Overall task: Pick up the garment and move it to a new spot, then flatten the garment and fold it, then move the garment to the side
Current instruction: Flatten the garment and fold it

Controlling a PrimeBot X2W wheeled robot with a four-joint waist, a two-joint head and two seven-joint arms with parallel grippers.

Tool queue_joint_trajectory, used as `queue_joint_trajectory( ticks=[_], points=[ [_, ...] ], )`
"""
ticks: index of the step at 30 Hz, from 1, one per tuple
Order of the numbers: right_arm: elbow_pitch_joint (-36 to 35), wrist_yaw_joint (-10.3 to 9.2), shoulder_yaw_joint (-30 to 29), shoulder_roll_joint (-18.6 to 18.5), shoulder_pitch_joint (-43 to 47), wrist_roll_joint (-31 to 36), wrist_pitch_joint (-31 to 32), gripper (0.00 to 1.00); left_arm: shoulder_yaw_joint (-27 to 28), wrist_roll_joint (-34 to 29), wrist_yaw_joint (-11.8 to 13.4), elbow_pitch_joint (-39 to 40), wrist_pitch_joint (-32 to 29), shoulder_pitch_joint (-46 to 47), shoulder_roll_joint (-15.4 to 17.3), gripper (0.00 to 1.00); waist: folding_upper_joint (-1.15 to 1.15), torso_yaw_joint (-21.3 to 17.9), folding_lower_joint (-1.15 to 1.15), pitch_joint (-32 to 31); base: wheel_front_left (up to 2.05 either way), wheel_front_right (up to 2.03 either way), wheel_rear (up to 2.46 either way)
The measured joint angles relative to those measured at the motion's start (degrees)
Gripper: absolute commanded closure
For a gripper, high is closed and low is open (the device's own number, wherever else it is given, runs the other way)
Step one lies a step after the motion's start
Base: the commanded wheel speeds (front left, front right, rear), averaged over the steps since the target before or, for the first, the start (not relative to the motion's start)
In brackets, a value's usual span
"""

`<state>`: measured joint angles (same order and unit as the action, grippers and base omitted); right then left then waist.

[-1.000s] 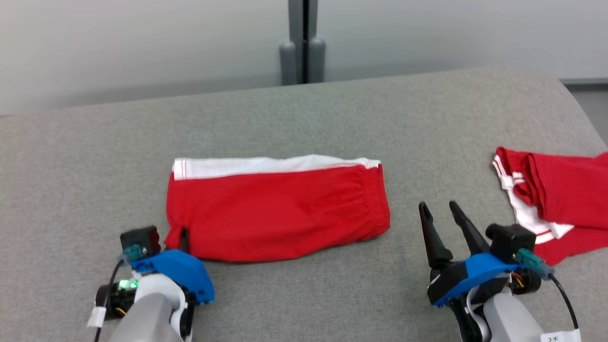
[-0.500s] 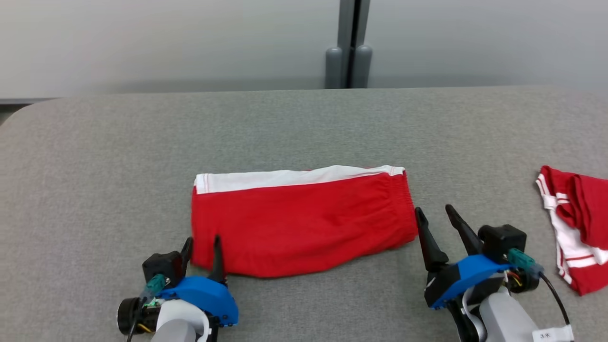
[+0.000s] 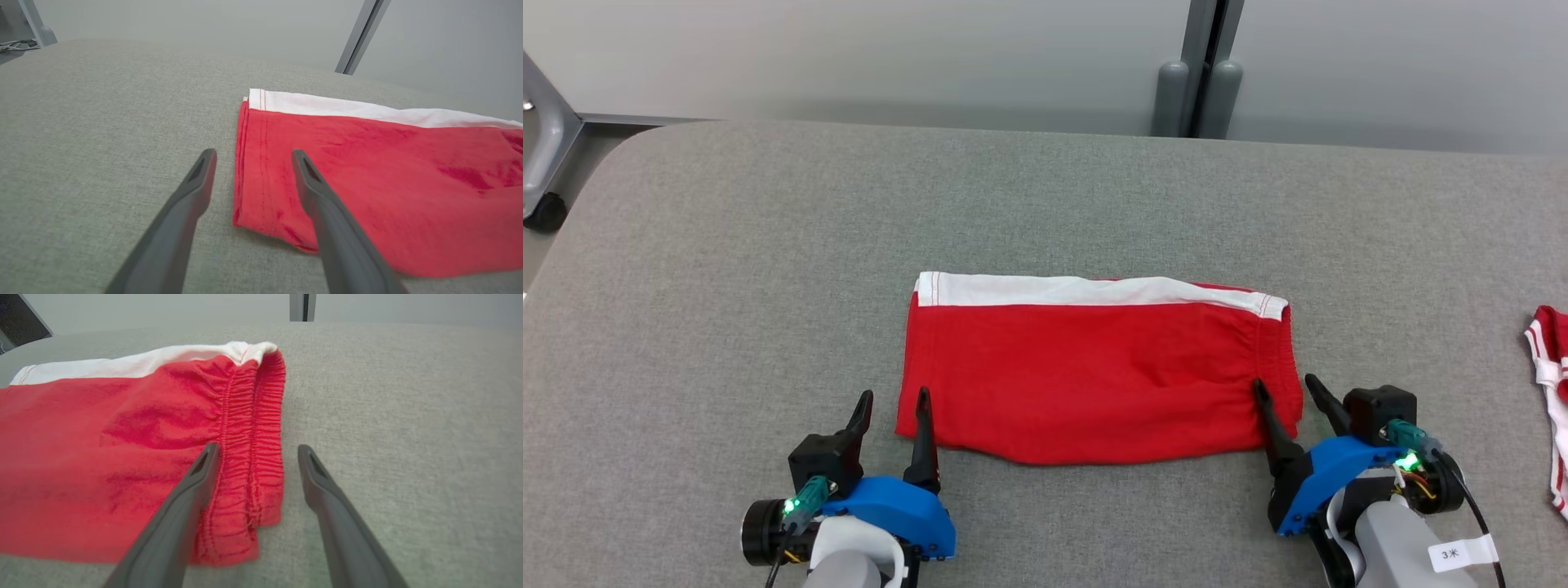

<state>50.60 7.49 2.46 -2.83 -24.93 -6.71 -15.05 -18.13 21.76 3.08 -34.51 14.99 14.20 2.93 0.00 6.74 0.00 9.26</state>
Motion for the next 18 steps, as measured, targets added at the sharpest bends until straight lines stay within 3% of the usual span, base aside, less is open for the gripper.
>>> queue_joint_trajectory(
  ticks=[7,8,9,10,11,12,18],
  points=[
    [3.4,-0.01,6.0,-0.3,-0.3,-8.1,-0.2,0.0,0.4,-0.3,0.1,0.7,0.0,-0.2,0.0,0.0,0.0,0.1,0.0,0.9,0.0,0.0,0.0],
    [3.3,-0.01,7.2,-0.3,-0.4,-10.0,-0.3,0.09,0.5,-0.4,0.1,0.8,0.0,-0.3,0.0,0.0,0.0,0.0,0.0,1.0,0.0,0.0,0.0],
    [3.3,-0.01,8.6,-0.3,-0.5,-11.4,-0.3,0.42,0.5,-0.6,0.1,0.9,0.0,-0.3,0.0,0.0,0.0,0.0,0.0,1.1,0.0,0.0,0.0],
    [2.9,-0.03,10.2,-0.4,-0.4,-13.2,-0.3,0.58,0.4,-0.7,0.1,0.9,0.0,-0.3,0.0,0.0,0.0,-0.1,0.01,1.2,0.0,0.0,0.0],
    [2.5,-0.07,11.5,-0.3,-0.4,-14.8,-0.3,0.83,0.4,-0.8,0.1,1.0,0.0,-0.3,0.0,0.0,0.0,-0.2,0.0,1.3,0.0,0.0,0.0],
    [2.4,-0.07,12.4,-0.3,-0.4,-16.0,-0.3,1.0,0.5,-0.8,0.1,1.0,0.0,-0.3,0.0,0.0,0.0,-0.3,0.0,1.3,0.0,0.0,0.0],
    [0.2,0.0,10.4,0.1,-0.3,-17.4,-0.1,1.0,0.8,-1.5,0.1,1.3,0.0,-0.3,0.0,0.0,0.01,-1.3,0.0,1.3,0.0,0.0,0.0]
  ],
)
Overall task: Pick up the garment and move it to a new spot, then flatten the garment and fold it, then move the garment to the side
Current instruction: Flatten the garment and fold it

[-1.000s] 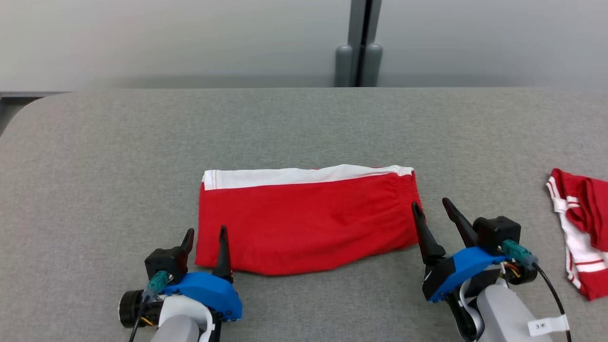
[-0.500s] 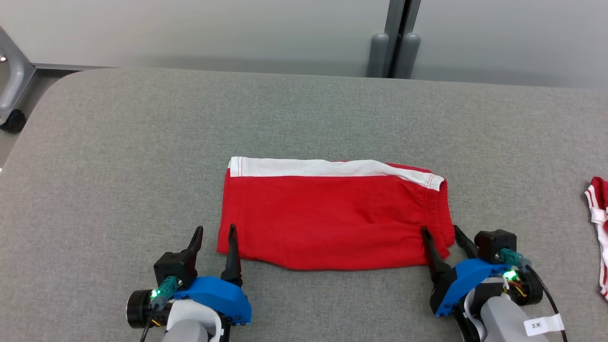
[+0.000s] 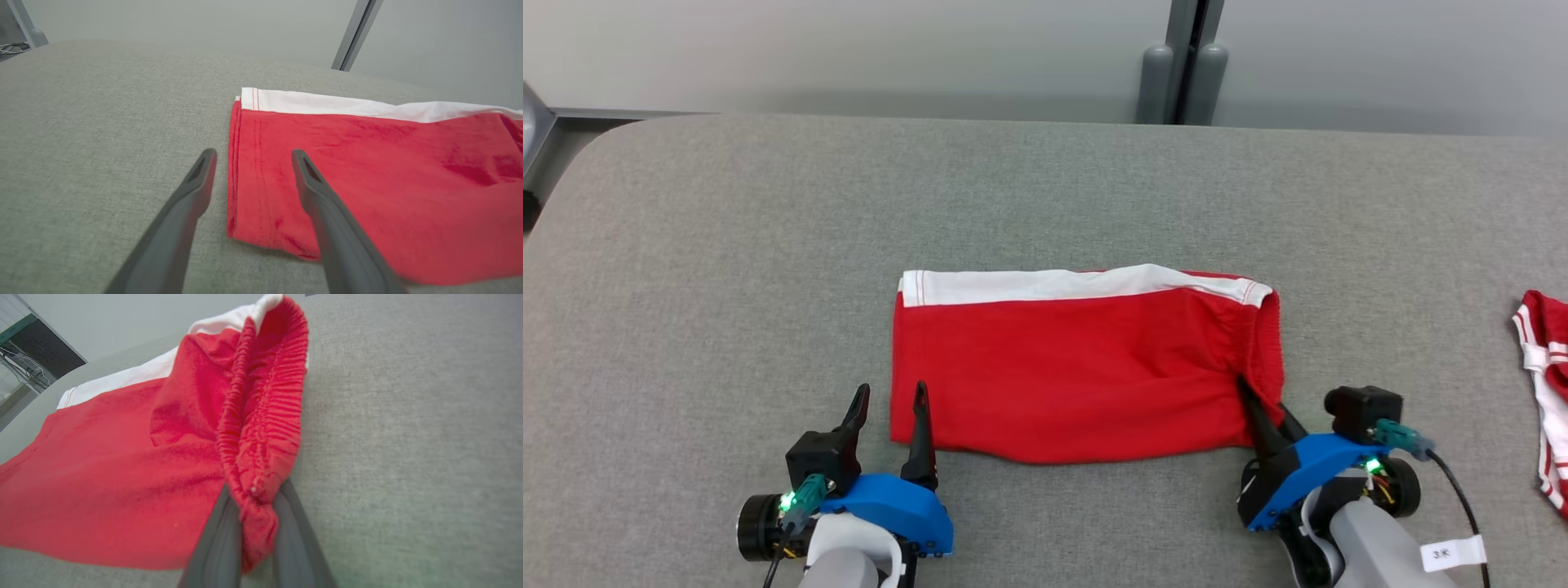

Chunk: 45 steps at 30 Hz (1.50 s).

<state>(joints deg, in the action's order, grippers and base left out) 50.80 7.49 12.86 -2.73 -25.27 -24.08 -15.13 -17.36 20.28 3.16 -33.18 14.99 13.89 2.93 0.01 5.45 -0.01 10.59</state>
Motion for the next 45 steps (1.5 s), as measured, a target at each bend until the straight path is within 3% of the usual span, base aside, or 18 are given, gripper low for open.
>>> queue_joint_trajectory(
  ticks=[9,16,21,25,31,32,33,37,40,45],
  points=[
    [-6.1,-0.01,-5.8,-0.7,4.3,0.3,0.0,1.0,0.1,0.5,-0.6,0.3,0.0,-1.5,0.0,0.0,0.0,-2.8,0.0,-2.0,0.0,0.0,0.0],
    [-12.0,-0.01,0.2,-0.7,3.8,0.8,0.0,1.0,-1.9,3.0,-0.3,0.6,0.0,-2.3,-0.1,0.0,0.0,-3.7,0.01,-3.3,0.0,0.0,0.0],
    [-12.2,-0.01,6.4,-0.6,0.5,0.8,0.0,1.0,-4.8,4.1,-0.2,0.7,0.0,-2.4,-0.1,0.0,0.0,0.1,0.0,-4.6,0.0,0.0,0.0],
    [-8.9,-0.01,9.8,-0.4,-1.3,1.6,0.0,1.0,-7.4,4.4,-0.2,0.3,0.0,-2.7,0.0,0.0,-0.01,5.4,0.01,-5.9,0.0,0.0,0.0],
    [-2.5,-0.01,9.7,-0.1,-3.1,4.6,0.0,1.0,-9.5,4.5,-0.3,-0.5,0.1,-3.5,0.0,0.0,-0.02,13.1,0.01,-6.3,0.0,0.0,0.0],
    [-1.7,-0.01,9.3,-0.2,-3.3,5.0,0.0,0.38,-9.7,4.5,-0.3,-0.5,0.1,-3.6,0.0,0.0,-0.01,14.2,0.01,-6.1,0.0,0.0,0.0],
    [-1.3,-0.01,9.3,-0.2,-3.4,5.2,0.0,0.0,-9.9,4.5,-0.3,-0.6,0.1,-3.7,0.0,0.0,-0.02,15.1,0.0,-5.9,0.0,0.0,0.0],
    [-4.9,-0.01,12.6,-0.1,-3.4,0.8,0.0,0.0,-9.7,4.4,-0.1,-0.6,0.1,-4.0,0.0,0.0,-0.01,17.0,0.0,-4.7,0.0,0.0,0.0],
    [-8.3,0.0,14.1,0.1,-2.8,-1.4,0.0,0.0,-8.9,3.7,-0.1,-0.1,0.1,-3.9,0.0,0.0,-0.01,15.9,0.0,-4.4,0.0,0.0,0.0],
    [-10.6,0.0,8.8,0.0,-0.7,0.5,0.0,0.0,-7.2,2.8,0.3,1.0,0.1,-3.8,0.0,0.0,-0.02,11.1,0.0,-4.8,0.0,0.0,0.0]
  ],
)
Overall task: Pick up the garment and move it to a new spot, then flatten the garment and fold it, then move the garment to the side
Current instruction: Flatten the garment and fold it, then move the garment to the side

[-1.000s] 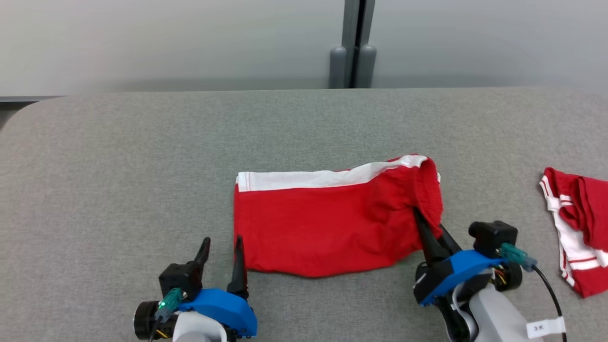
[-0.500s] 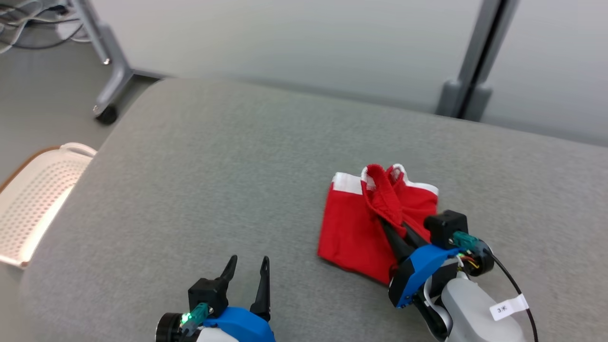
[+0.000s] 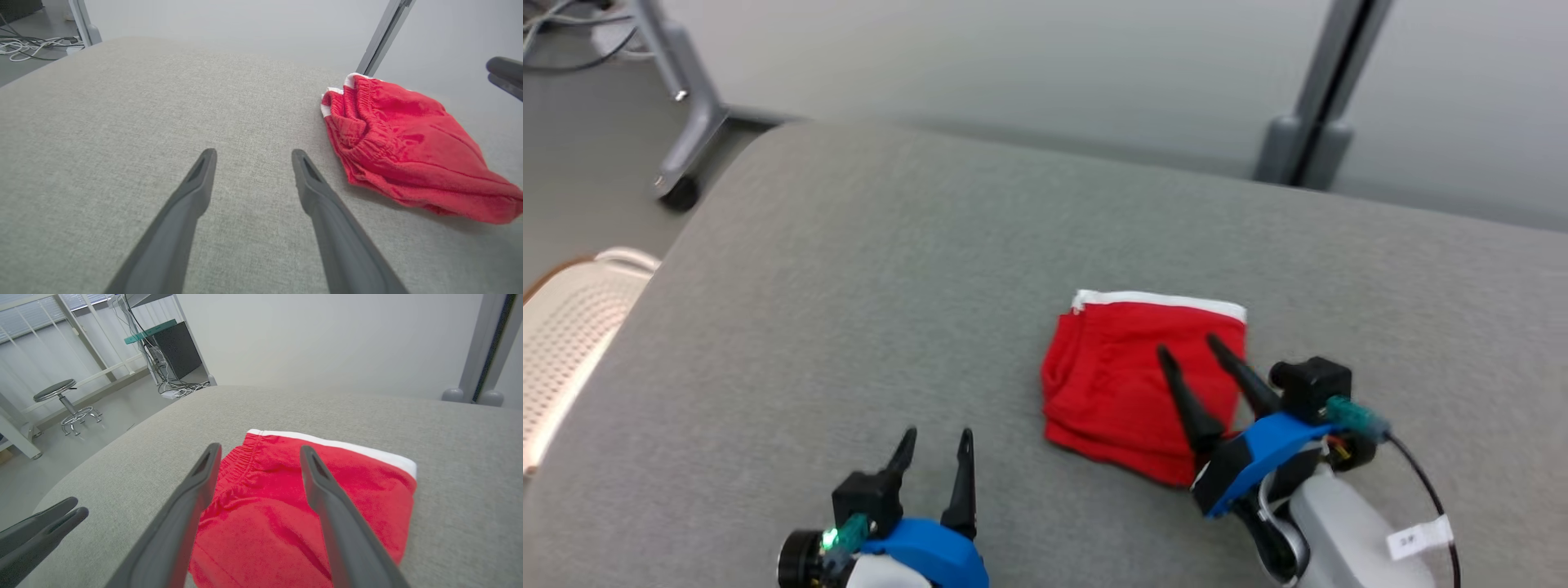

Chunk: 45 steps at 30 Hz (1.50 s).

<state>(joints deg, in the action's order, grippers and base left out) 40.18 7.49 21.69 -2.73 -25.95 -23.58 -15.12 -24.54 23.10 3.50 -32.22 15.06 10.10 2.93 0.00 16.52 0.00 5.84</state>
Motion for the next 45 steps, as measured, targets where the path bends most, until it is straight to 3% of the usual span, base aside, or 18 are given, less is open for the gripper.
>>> queue_joint_trajectory(
  ticks=[10,16,22,34,45],
  points=[
    [-4.1,-0.01,-18.5,-0.2,7.8,11.9,0.0,0.0,5.4,-3.6,1.6,2.1,0.0,-0.9,-0.1,0.0,0.0,-10.6,0.0,-2.3,0.0,0.0,0.0],
    [-5.4,-0.01,-20.4,-0.2,11.3,11.9,0.0,0.0,9.5,-5.0,1.9,4.0,0.0,-4.3,0.0,0.0,0.0,-15.0,0.0,-4.1,0.0,0.0,0.0],
    [-5.2,-0.01,-18.8,-0.2,13.9,11.3,0.0,0.0,11.0,-5.5,1.7,4.9,0.0,-7.0,0.0,0.0,0.0,-16.9,0.01,-5.7,0.0,0.0,0.0],
    [-2.9,-0.01,-15.1,-0.1,13.7,10.2,0.0,0.0,8.2,-4.9,1.5,5.3,0.0,-6.1,0.0,0.0,0.01,-13.3,0.0,-4.1,0.0,0.0,0.0],
    [6.7,0.0,-14.5,0.0,2.8,9.5,0.0,0.0,3.3,-4.7,2.1,5.5,0.0,-3.7,0.0,0.0,0.01,-2.1,0.0,-0.1,0.0,0.0,0.0]
  ],
)
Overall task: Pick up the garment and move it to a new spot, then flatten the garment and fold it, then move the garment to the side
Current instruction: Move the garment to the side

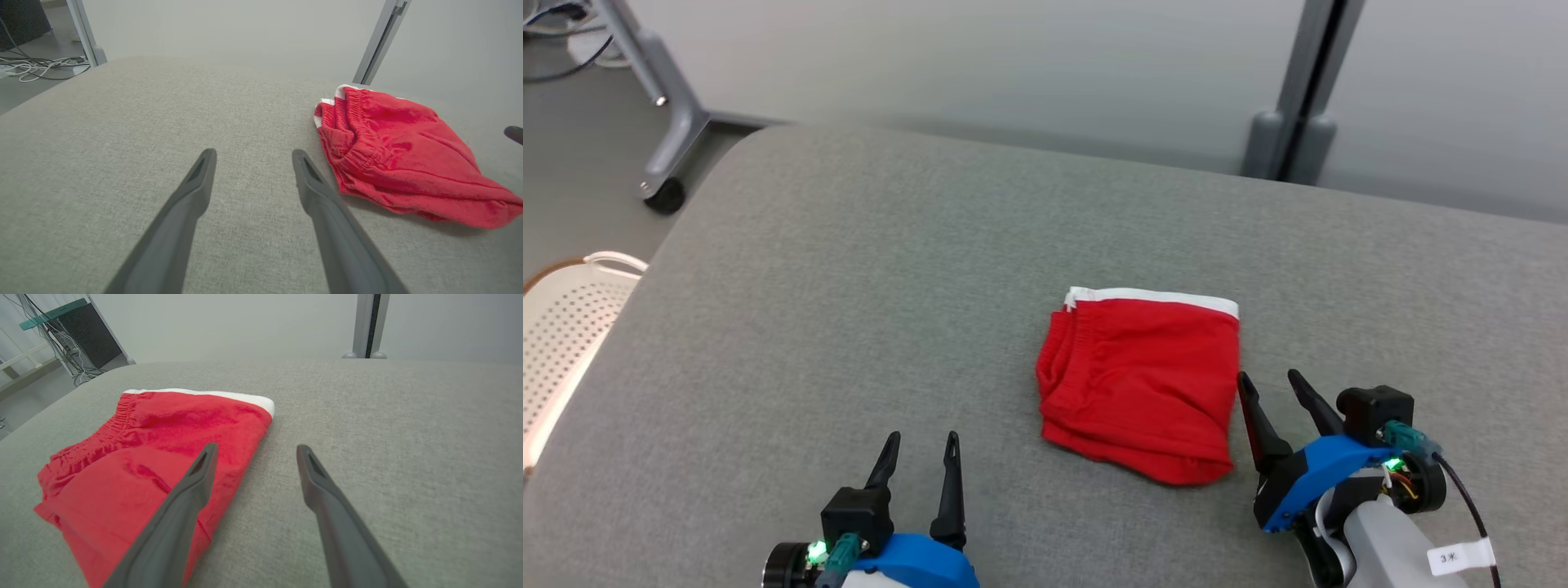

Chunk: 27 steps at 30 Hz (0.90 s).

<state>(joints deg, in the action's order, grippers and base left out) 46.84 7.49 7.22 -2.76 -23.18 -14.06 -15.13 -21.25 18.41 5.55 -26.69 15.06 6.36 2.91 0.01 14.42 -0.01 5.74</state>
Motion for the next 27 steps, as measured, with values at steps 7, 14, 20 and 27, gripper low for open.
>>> queue_joint_trajectory(
  ticks=[7,14,20,27],
  points=[
    [8.3,-0.01,-2.0,0.0,-4.3,-1.2,0.0,0.0,-0.1,-0.2,0.3,0.8,0.0,0.0,0.0,0.0,0.0,5.7,0.0,3.9,0.0,0.0,0.0],
    [8.6,0.0,0.5,-0.2,-5.9,-3.4,-0.1,1.0,0.0,-0.3,0.4,1.2,0.0,0.5,0.0,0.0,0.0,5.6,0.0,5.7,0.0,0.0,0.0],
    [4.0,0.0,1.1,0.0,-3.5,-5.0,0.0,1.0,-0.2,-0.5,-0.5,0.9,0.0,0.9,0.0,0.0,0.0,-0.7,0.02,5.1,0.0,0.0,0.0],
    [0.9,0.0,5.3,0.0,-2.1,-6.5,0.0,1.0,-1.4,0.4,-1.0,0.6,0.0,2.2,0.0,0.0,0.01,-13.3,0.0,5.4,0.0,0.0,0.0]
  ],
)
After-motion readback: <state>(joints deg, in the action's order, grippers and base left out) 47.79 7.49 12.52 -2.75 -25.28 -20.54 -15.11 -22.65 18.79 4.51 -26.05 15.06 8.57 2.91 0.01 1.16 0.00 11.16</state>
